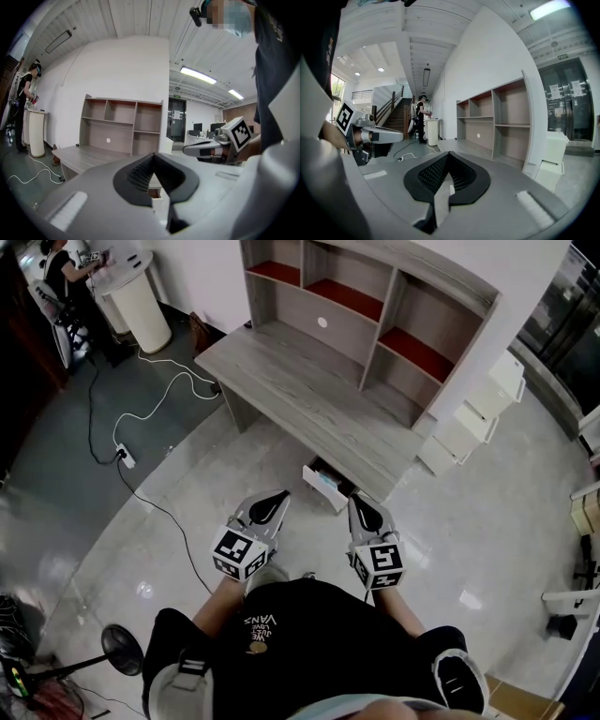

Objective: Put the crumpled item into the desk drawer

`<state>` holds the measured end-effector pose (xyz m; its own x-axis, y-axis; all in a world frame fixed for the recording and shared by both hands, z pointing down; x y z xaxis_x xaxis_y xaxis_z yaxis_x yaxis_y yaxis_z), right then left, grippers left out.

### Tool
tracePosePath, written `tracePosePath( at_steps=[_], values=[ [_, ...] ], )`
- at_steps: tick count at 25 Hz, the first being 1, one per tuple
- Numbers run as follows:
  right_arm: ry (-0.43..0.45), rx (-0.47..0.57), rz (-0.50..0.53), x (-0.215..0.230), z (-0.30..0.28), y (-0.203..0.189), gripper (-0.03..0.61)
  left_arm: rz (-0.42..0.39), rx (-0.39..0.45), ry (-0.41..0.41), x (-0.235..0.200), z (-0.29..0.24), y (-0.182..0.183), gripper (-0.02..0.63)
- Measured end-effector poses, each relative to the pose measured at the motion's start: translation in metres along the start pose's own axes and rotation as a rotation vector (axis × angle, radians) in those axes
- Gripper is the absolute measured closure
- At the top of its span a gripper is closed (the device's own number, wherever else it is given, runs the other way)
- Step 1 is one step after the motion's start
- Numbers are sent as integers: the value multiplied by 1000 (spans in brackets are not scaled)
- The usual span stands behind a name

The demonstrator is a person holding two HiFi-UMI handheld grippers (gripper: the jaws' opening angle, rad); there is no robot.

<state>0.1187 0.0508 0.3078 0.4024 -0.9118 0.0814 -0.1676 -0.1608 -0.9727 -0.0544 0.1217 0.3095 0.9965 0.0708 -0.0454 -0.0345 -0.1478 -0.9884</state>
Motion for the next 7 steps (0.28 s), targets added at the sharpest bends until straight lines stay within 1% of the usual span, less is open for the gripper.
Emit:
tracePosePath(
  at_steps=[7],
  values=[
    [-15,46,22,7,-11,4,577,0,4,16,-11,-2,2,561]
  ],
)
Point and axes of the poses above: the fingertips, and each gripper's own axes: z backward along the fingers, x to its right, y out of its top, the point moved 4 cm from there along z, backward along the fingers, and after that the axes turned 14 degrees about y, right-handed, at the moved point
